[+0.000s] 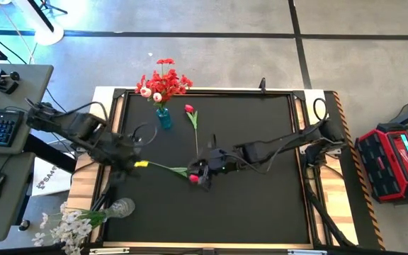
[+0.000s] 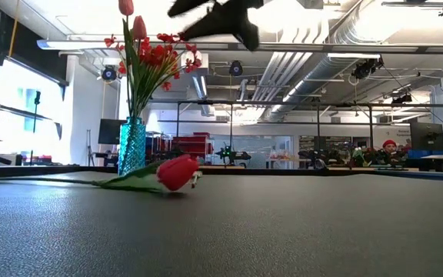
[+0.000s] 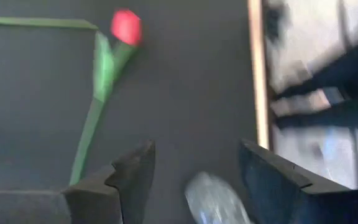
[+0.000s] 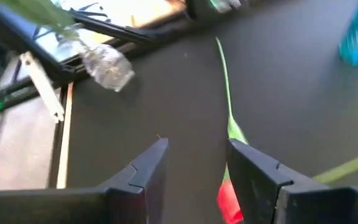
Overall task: Sort flowers into vase by color
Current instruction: Adjust the transparent vase
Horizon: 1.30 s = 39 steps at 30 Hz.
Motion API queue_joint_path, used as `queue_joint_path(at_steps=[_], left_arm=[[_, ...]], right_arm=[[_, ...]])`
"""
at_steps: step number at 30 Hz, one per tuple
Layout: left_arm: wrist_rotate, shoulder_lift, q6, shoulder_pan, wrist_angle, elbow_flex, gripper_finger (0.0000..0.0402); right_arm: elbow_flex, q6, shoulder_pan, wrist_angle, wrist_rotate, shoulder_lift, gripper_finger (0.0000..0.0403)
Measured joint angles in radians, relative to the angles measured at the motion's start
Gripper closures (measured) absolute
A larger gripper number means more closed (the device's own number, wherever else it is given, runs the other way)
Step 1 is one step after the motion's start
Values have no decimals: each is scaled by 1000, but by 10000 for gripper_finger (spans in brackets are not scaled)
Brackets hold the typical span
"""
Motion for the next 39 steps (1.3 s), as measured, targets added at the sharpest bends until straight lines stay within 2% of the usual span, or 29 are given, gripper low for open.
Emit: queue_joint_path(at_steps=[3,7,12,14,17,20,25,30,33,37,39], left_arm=[[86,-13,13,-55,-89,5,200],[170,-27,-57,-114,-182,4,207],[249,-48,-112,-177,-267,4,214],[262,-51,-116,-203,-310,4,215],[262,-61,-126,-243,-307,-6,215],[244,-70,-176,-265,-313,-18,215],[210,-73,-179,-263,-310,-19,216],[203,-120,-144,-280,-309,-20,216],[188,-151,-145,-298,-311,-20,216],[202,-167,-204,-321,-310,-54,216],[247,-167,-247,-325,-310,-100,216]], right_arm=[[-4,-122,20,104,13,14,253],[-4,-200,31,308,-12,68,237],[-4,-304,35,568,-52,181,182],[29,-328,38,614,-63,239,156],[139,-369,46,580,-68,333,120],[309,-398,59,472,-55,436,101],[642,-465,82,257,-5,629,98],[927,-437,74,161,12,805,98],[861,-371,65,313,14,815,98],[820,-311,58,311,15,814,98],[813,-314,58,285,20,814,98]])
